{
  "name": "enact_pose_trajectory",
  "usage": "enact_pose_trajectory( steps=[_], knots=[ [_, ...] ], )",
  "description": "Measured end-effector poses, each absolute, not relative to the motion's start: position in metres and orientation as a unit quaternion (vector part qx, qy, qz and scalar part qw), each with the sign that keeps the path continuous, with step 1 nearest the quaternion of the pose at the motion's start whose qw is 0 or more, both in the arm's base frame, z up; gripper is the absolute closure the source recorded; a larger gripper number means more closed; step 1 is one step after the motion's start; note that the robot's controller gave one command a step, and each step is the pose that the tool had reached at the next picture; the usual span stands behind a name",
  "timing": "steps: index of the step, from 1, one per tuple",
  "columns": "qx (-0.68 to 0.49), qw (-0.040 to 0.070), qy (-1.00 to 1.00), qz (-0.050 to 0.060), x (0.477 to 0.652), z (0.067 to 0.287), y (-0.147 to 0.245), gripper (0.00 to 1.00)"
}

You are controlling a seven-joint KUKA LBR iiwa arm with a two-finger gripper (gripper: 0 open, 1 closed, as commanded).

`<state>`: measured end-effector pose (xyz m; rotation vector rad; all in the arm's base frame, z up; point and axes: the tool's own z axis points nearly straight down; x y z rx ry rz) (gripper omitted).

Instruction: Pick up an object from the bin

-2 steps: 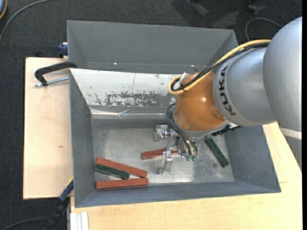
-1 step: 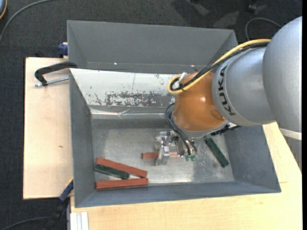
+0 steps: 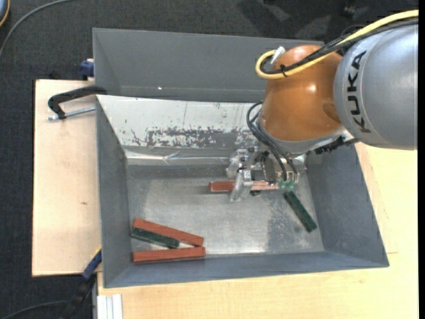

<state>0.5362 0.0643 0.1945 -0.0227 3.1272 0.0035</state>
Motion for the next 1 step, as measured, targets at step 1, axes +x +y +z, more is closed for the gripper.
enact_pose_trajectory(
  steps=[1],
  knots=[
    [-0.036, 0.007, 0.999, 0.001, 0.5177, 0.2915, 0.0861, 1.00]
  ],
)
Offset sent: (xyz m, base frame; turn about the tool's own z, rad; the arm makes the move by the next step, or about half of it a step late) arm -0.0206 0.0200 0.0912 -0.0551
